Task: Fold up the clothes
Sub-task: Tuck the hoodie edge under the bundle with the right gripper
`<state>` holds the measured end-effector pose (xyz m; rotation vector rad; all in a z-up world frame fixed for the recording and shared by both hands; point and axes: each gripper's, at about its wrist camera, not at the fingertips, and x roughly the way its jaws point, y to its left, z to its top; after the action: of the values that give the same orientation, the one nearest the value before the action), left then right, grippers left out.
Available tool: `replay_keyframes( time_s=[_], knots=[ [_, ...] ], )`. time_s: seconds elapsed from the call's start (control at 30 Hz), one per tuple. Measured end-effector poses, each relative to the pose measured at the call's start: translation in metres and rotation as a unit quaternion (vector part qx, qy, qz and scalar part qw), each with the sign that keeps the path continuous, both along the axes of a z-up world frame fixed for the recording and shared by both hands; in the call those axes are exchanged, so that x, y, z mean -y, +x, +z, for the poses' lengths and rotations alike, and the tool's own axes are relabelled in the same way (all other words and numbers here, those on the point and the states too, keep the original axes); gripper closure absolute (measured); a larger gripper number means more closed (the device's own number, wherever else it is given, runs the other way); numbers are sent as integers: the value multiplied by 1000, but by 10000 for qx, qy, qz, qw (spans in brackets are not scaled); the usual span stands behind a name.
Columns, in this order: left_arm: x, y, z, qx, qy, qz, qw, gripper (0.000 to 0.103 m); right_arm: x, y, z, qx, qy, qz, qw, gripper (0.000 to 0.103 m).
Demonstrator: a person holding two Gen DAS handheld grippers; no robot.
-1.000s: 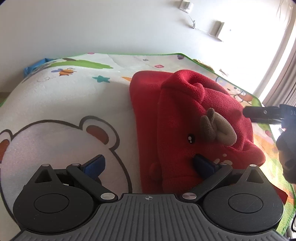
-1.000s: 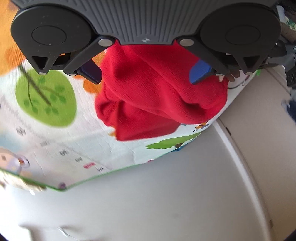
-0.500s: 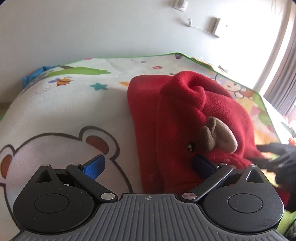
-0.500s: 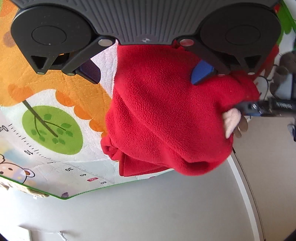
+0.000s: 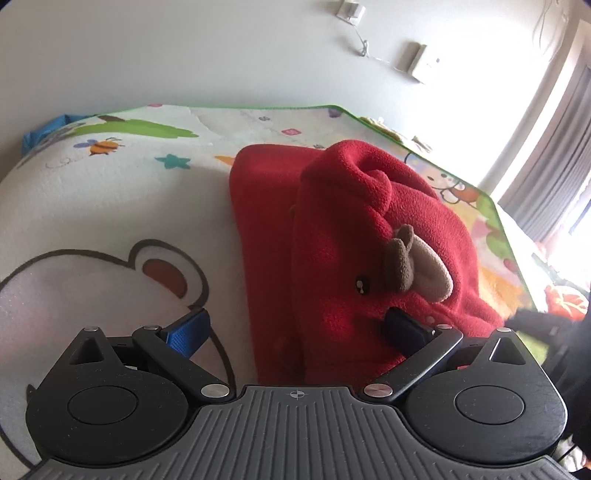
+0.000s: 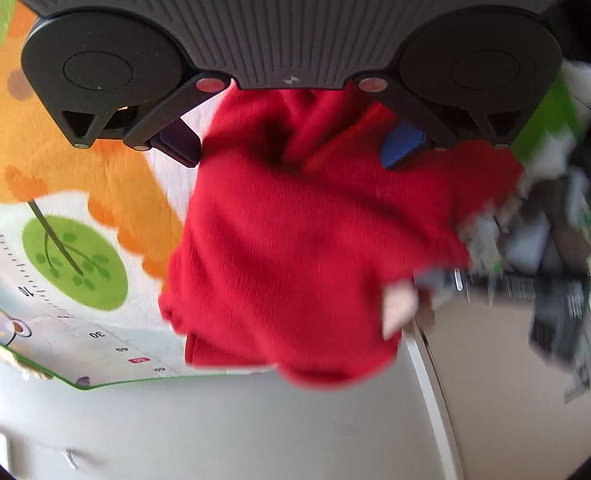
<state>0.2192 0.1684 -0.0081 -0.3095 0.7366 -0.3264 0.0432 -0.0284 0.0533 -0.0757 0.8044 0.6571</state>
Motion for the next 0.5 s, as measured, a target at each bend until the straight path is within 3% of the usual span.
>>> replay_keyframes(
  time_s=[0.1,0.2,0.37,0.5],
  knots=[
    [-2,-5,4,53,-159,-93,9998,0,12,4,-3,-347,323,-185,9987,0],
    [0,-10,7,125,-242,-182,9995,0,12,0,0,-263,274,-179,9991,0],
    [16,-8,8,112,353,-70,9993,0,-7,-10,-2,251,-283,-147,9992,0],
    [17,-8,8,79,380,-77,9992,0,-2,-10,10,239,-95,-238,9994,0]
  ],
)
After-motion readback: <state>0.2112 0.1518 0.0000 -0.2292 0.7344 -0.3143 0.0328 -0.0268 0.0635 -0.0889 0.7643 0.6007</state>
